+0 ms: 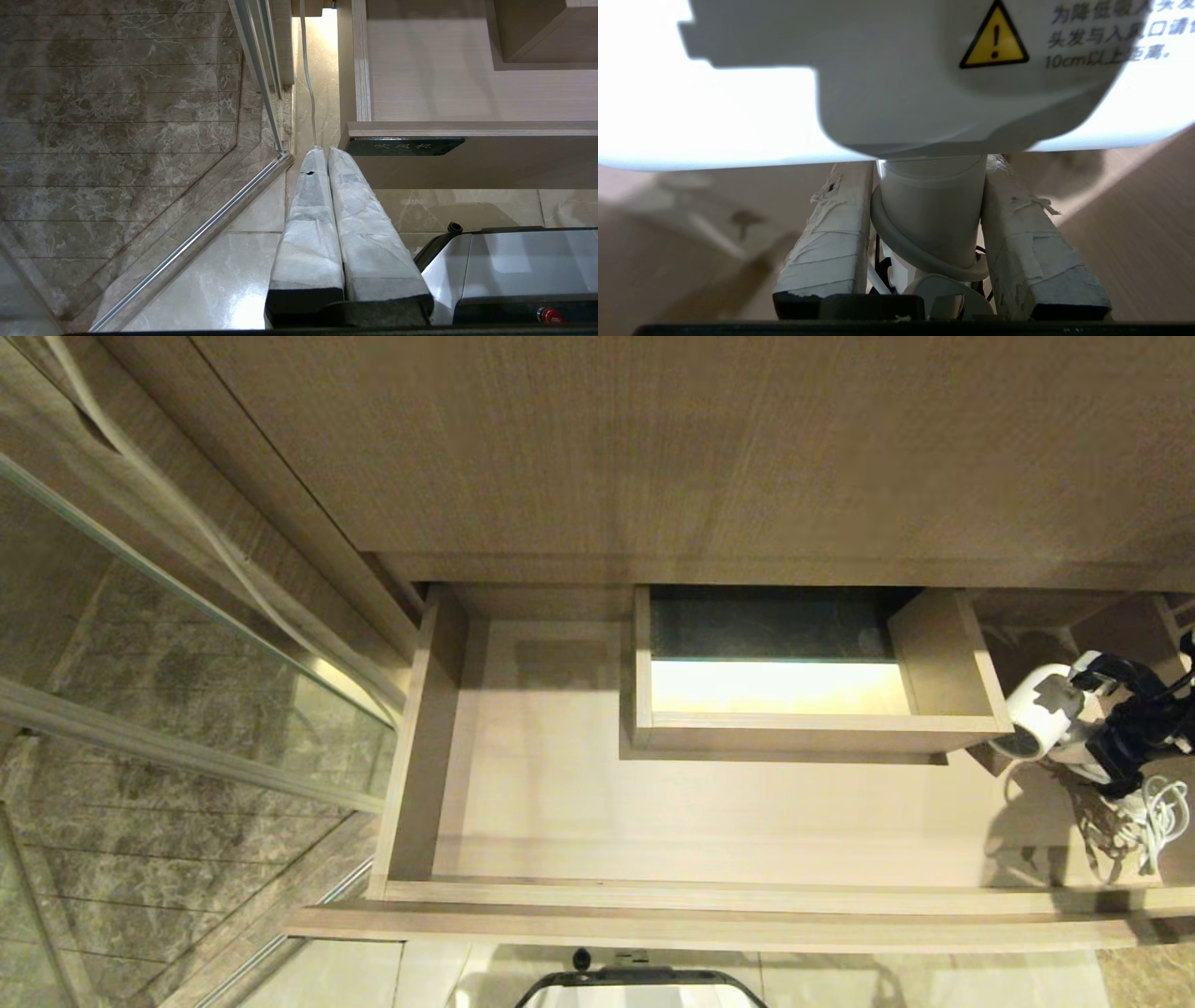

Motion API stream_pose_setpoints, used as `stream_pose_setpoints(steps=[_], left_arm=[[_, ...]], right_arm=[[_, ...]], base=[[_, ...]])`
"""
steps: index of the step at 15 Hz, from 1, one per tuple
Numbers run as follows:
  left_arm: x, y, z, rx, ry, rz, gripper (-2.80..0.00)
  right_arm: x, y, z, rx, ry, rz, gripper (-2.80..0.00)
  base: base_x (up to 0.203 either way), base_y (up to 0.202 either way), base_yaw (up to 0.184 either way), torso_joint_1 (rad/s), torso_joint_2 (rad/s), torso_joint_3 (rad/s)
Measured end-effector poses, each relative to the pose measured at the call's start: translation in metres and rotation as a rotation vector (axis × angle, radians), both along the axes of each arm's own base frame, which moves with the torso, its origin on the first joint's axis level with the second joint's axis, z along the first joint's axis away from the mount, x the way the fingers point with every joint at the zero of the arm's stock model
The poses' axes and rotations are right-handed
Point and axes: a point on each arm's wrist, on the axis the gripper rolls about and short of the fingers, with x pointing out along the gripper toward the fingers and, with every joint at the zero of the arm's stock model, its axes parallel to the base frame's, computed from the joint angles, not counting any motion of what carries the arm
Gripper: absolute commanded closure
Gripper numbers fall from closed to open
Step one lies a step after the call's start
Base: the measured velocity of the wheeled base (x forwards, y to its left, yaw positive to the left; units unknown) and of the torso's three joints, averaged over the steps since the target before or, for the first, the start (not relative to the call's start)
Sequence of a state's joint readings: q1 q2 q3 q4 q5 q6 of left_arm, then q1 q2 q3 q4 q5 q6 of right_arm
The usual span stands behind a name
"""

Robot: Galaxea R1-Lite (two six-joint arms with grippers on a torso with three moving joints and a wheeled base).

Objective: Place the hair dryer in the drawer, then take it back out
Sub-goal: Take the hairdryer out

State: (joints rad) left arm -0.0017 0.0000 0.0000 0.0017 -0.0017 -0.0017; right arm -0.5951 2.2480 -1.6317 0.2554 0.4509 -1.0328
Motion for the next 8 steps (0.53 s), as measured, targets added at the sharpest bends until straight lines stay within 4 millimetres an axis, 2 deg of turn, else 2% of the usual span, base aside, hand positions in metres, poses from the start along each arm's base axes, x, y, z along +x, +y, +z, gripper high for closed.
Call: stream_pose_setpoints(steps=[4, 8], left_arm=[[0.0, 0.0, 0.0, 0.001, 0.0, 0.0, 0.0], [0.0, 0.0, 0.0, 0.0, 0.0, 0.0, 0.0]], right_arm=[[-0.014, 0.009, 0.037, -0.025, -0.033, -0.006, 0.0], [-0.041, 0.026, 0.081, -0.044, -0.043, -0.042, 0.0]], base=[[0.0, 0.0, 0.0, 0.0, 0.0, 0.0], [0.0, 0.0, 0.0, 0.0, 0.0, 0.0]])
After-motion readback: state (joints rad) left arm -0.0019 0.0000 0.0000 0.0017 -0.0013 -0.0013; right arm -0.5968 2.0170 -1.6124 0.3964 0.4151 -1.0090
